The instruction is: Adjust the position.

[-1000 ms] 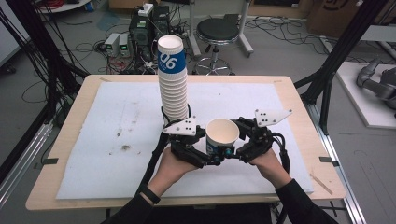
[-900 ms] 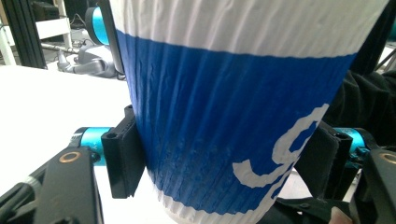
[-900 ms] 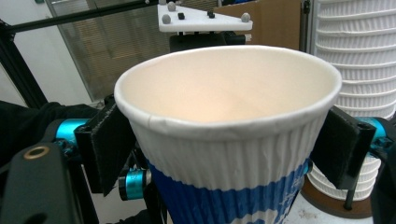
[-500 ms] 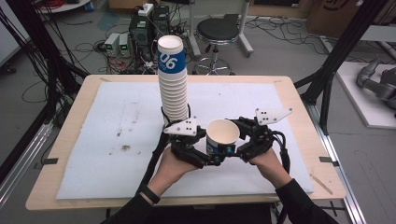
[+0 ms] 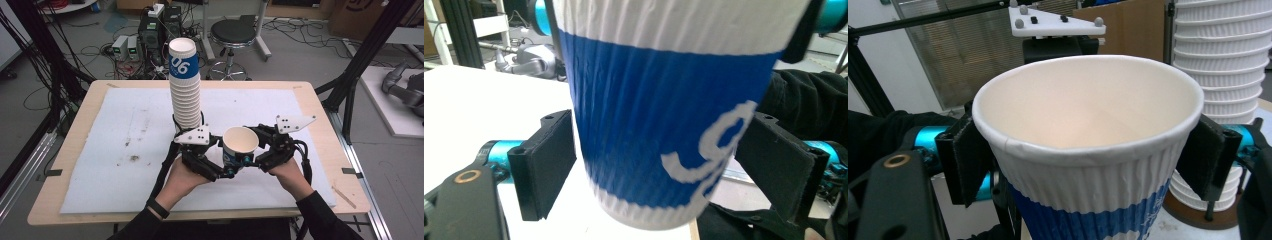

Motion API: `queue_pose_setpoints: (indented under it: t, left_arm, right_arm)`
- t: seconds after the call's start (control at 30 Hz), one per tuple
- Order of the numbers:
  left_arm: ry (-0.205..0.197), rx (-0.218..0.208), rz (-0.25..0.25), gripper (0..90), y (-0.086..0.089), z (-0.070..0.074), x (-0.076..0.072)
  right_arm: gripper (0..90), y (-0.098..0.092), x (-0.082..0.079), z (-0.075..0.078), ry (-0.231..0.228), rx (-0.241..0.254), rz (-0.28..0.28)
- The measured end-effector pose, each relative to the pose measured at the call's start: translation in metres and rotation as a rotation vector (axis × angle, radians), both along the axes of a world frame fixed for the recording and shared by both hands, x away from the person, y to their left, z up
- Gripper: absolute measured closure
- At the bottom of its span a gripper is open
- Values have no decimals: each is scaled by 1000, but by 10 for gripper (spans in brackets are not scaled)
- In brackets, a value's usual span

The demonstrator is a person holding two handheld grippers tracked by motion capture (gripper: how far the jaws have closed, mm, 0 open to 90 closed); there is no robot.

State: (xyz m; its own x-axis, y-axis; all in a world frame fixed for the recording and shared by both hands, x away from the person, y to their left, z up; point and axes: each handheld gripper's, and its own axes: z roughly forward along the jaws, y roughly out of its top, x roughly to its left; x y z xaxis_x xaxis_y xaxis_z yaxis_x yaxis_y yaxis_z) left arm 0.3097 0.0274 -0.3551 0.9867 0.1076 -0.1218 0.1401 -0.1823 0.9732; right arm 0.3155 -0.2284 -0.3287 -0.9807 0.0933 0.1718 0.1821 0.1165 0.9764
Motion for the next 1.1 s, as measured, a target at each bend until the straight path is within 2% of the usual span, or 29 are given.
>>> queue_pose_setpoints:
  t: [0.1, 0.17, 0.6, 0.83, 1.1]
  left_arm:
    - [-19, 10, 21, 170, 6, 2, 0]
    - [-20, 5, 24, 170, 10, 4, 0]
    - [-91, -27, 84, 169, 33, 20, -5]
    - [-100, -29, 134, 170, 49, 21, -4]
    - [-97, -44, 217, 170, 85, 19, -7]
  right_arm:
    - [195, -2, 1, 0, -2, -3, -6]
    - [195, -4, 1, 1, -7, -7, -13]
    - [197, -15, 5, 2, -22, -20, -54]
    - [196, -24, 7, 3, -32, -33, -82]
    - [197, -37, 10, 3, -33, -33, -131]
